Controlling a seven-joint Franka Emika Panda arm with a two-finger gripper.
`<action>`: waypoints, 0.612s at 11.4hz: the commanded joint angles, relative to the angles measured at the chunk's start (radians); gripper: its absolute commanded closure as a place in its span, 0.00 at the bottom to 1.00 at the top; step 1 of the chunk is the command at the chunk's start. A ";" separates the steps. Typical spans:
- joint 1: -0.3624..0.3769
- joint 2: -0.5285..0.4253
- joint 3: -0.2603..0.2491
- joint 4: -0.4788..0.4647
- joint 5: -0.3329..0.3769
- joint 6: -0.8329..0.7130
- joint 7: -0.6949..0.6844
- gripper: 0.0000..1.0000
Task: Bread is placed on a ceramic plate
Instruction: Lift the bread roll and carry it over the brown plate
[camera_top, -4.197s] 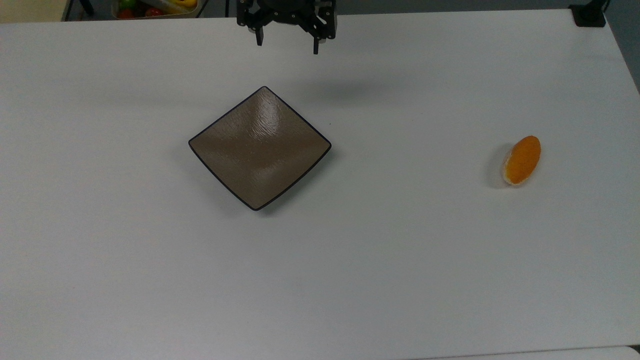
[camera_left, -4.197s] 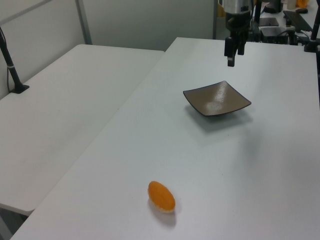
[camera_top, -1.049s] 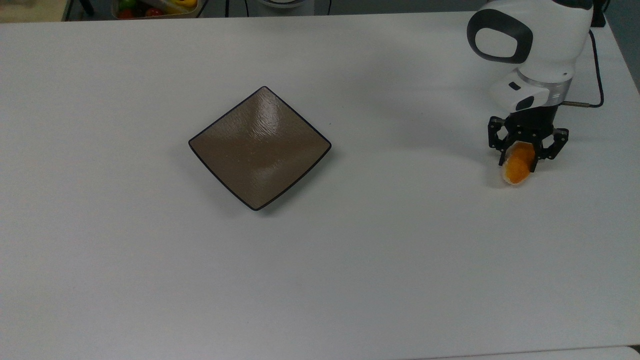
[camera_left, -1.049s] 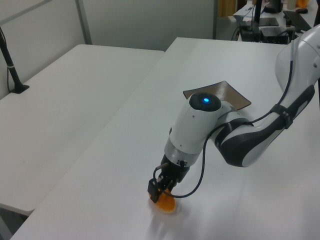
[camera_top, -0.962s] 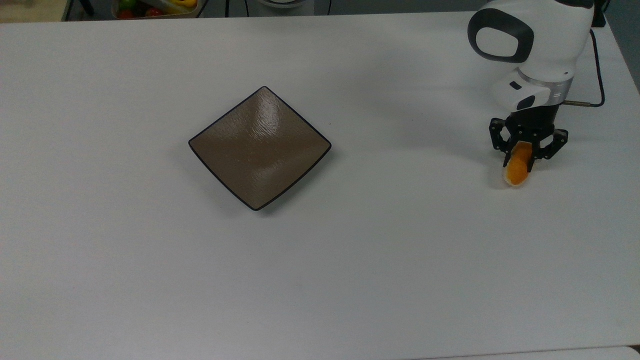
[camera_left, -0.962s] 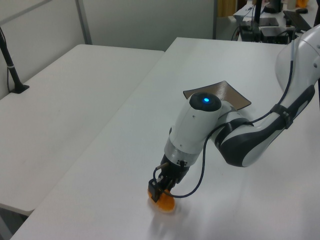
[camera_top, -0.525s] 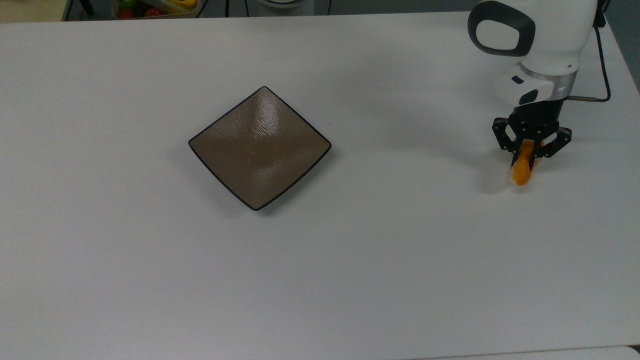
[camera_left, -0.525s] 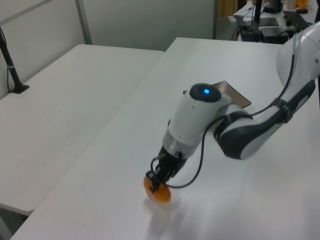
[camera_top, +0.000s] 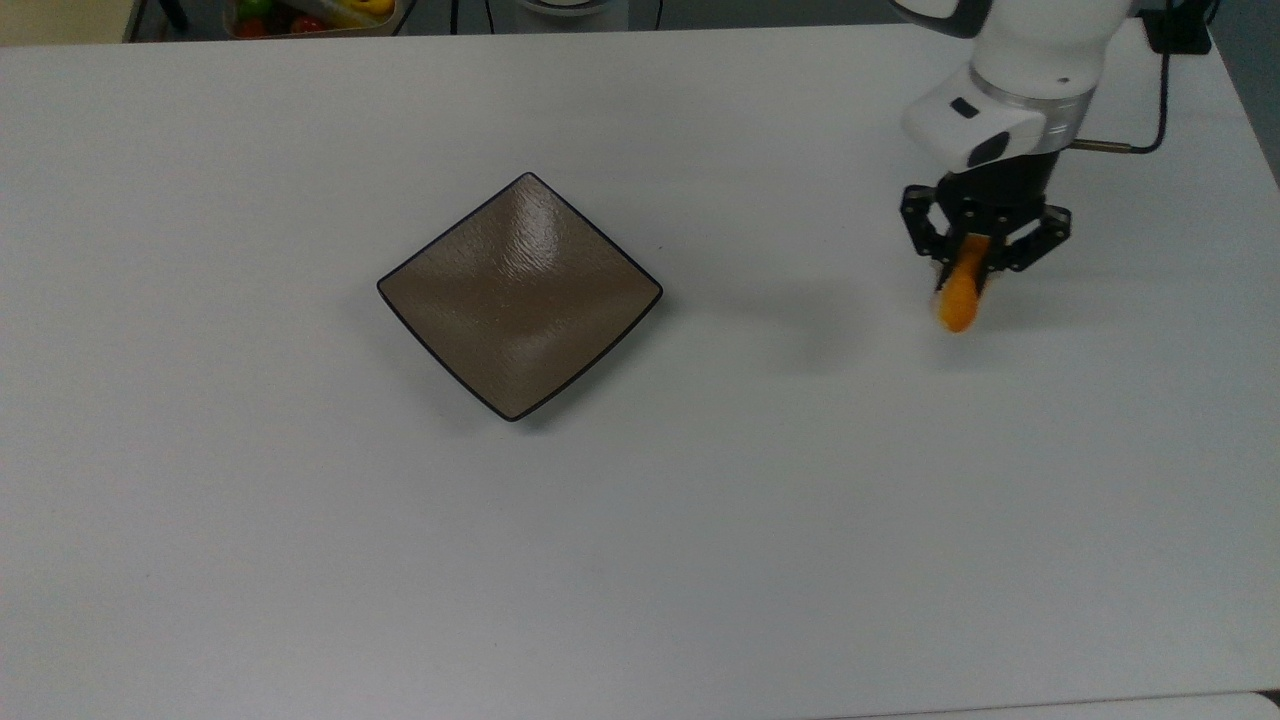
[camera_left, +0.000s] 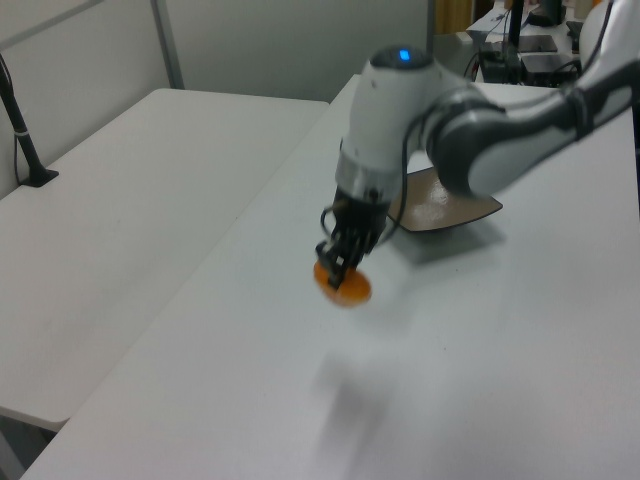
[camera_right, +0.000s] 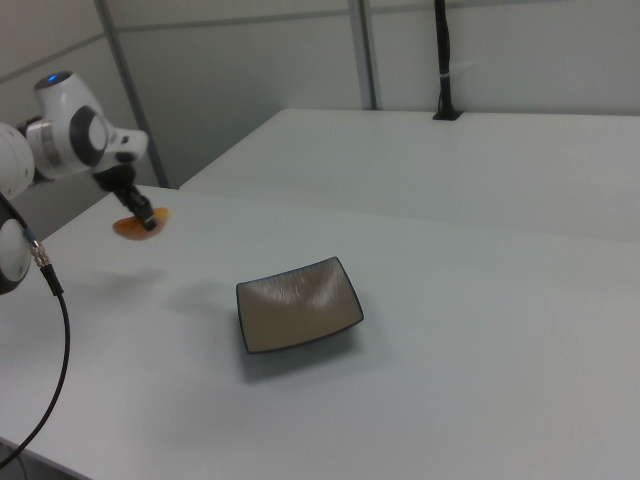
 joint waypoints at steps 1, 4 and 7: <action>0.009 -0.149 -0.174 -0.088 0.188 -0.190 -0.275 0.73; -0.004 -0.177 -0.274 -0.098 0.199 -0.351 -0.454 0.73; -0.029 -0.201 -0.360 -0.160 0.198 -0.361 -0.555 0.73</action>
